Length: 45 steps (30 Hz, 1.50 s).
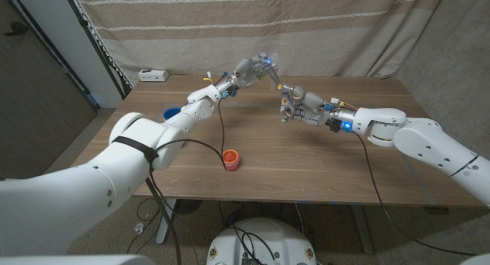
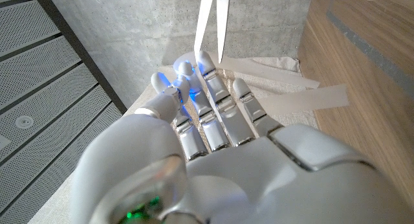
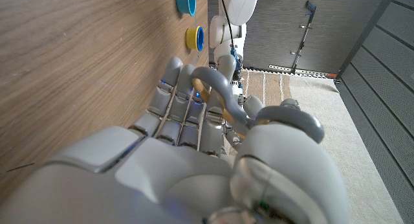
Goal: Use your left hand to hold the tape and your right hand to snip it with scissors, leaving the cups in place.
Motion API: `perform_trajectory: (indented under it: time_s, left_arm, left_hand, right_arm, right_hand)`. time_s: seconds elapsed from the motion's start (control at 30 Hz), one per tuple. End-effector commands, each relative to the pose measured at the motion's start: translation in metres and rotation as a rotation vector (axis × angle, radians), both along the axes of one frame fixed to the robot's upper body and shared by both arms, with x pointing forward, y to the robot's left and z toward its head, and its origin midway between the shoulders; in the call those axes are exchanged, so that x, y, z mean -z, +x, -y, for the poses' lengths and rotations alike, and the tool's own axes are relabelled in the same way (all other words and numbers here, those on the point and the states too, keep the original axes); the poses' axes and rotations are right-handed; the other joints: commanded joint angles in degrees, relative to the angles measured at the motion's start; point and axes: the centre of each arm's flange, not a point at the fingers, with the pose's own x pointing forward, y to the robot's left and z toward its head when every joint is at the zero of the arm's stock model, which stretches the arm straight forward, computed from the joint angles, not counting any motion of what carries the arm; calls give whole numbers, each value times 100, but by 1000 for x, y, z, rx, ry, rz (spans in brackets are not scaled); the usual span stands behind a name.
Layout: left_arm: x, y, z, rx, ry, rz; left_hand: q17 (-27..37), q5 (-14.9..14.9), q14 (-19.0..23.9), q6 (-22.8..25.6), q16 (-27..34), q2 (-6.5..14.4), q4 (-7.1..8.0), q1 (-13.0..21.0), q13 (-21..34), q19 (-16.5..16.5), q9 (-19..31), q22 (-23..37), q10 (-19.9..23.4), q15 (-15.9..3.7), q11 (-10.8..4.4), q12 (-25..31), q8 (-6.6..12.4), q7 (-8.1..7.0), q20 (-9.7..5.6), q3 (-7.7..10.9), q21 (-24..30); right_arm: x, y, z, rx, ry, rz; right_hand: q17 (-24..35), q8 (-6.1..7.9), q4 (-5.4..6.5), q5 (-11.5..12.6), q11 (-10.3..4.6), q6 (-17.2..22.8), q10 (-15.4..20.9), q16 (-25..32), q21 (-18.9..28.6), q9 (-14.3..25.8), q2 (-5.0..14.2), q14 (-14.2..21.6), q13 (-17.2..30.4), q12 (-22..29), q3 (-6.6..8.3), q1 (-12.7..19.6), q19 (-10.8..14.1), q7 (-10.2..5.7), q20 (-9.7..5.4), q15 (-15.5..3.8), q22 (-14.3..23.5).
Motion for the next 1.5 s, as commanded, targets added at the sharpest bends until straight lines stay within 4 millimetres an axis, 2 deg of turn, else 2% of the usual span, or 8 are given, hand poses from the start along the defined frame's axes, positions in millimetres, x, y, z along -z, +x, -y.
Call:
perform_trajectory:
  time_s: [0.03, 1.5]
  left_arm:
    - [3, -3, 5, 99, -61, -71]
    - [20, 1, 19, 198, -155, -227]
  left_hand:
    - [29, 30, 86, 22, 30, 15, -29, 84, 73, 42, 60, 35, 176, -411, -154, 825, 86, 14, -725, -17, 49]
    - [146, 25, 131, 12, -13, 9, -22, 108, 104, 28, 1, 25, 179, -411, -152, 840, 126, -26, -700, -41, 184]
  right_arm:
    - [1, 0, 1, -31, 41, -30]
    - [4, -6, 11, -12, 64, -10]
  right_hand:
    - [-7, -7, -4, -10, -3, -74, 43, -16, 37, 12, 12, -27, -7, 2805, 16, -23, 25, 71, 5, -196, 8]
    - [-58, -69, -14, -19, -14, -84, 37, 15, 26, 79, 13, -34, 24, 2840, 24, -18, 4, 23, 11, -239, 4]
